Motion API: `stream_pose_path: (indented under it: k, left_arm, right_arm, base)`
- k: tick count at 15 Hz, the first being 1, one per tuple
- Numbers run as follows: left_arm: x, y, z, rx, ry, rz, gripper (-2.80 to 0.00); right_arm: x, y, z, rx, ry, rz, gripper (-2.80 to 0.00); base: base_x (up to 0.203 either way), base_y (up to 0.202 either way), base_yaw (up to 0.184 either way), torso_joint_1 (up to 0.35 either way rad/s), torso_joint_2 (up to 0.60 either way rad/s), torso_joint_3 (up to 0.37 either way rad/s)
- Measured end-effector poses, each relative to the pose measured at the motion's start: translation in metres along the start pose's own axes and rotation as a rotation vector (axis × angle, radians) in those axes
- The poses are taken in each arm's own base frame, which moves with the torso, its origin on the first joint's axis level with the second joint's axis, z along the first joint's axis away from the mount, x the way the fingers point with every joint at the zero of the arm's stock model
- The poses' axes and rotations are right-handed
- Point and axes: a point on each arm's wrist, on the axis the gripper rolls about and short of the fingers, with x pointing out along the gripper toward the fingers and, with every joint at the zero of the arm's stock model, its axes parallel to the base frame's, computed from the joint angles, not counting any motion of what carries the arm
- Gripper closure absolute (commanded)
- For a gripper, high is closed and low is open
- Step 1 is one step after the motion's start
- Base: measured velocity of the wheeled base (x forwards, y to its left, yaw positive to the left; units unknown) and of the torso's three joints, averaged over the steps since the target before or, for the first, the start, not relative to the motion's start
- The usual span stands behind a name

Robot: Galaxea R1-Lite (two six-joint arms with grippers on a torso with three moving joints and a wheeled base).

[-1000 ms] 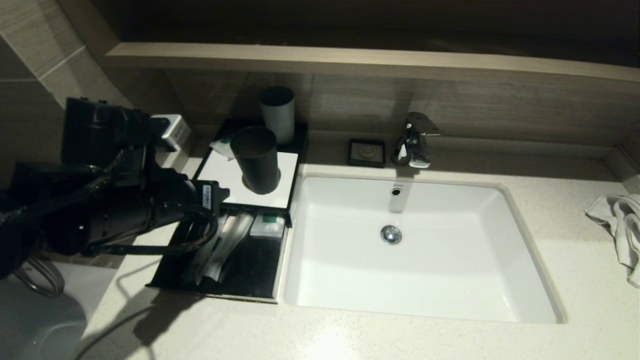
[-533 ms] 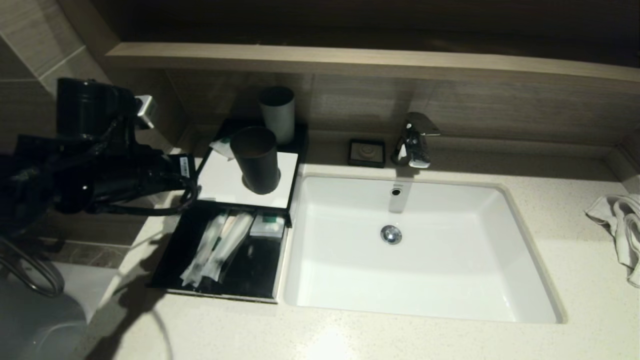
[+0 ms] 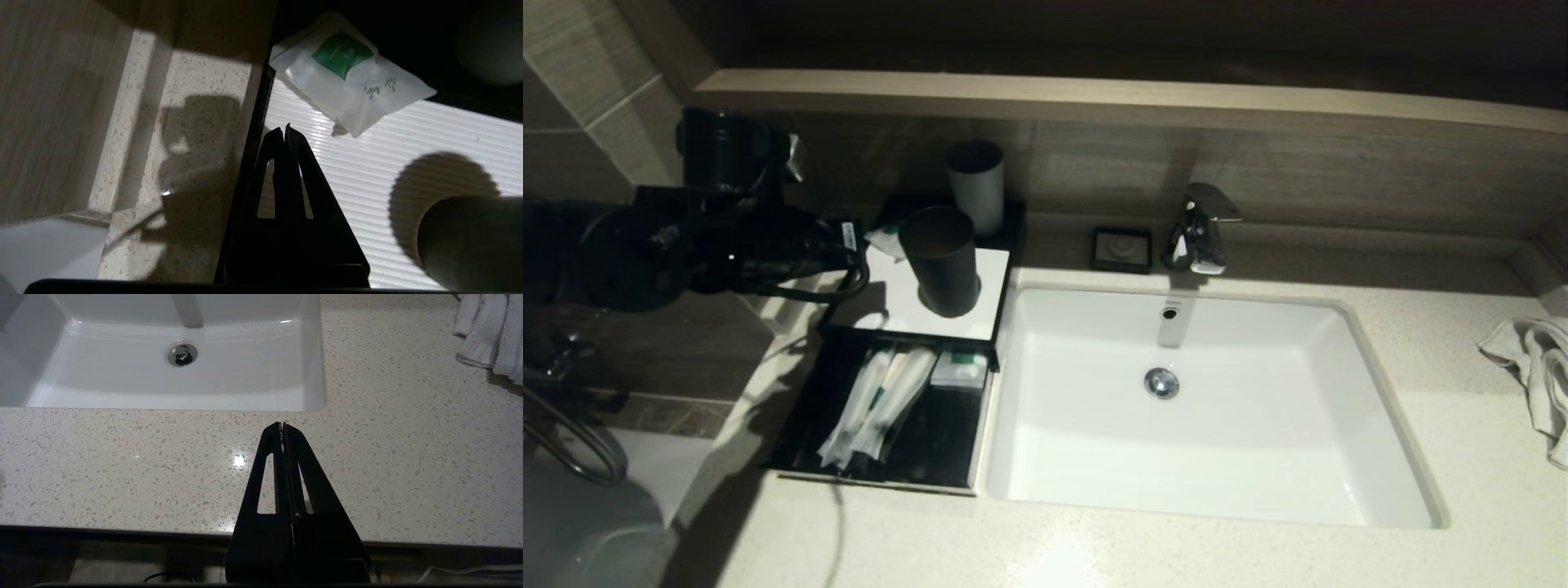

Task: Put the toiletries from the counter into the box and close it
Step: Pick up the bathroom toiletry

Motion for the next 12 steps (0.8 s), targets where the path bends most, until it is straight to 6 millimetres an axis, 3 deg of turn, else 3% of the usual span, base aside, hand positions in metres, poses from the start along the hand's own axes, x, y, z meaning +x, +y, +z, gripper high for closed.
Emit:
stream_pose_path:
  k: [8,12]
  left_arm:
    - [0.014,0.023,0.013,-0.146,0.000,-0.117,0.00]
    - [0.018,0.025,0.012,-0.194,0.020,-0.202,0.00]
  right_arm:
    - [0.000,0.000,0.000,0.000,0.000,0.000,0.00]
    - [0.000,0.000,0.000,0.000,0.000,0.000,0.00]
  base:
    - [0.000,0.000,0.000,0.000,0.00,0.000]
    - [0.000,0.000,0.000,0.000,0.00,0.000]
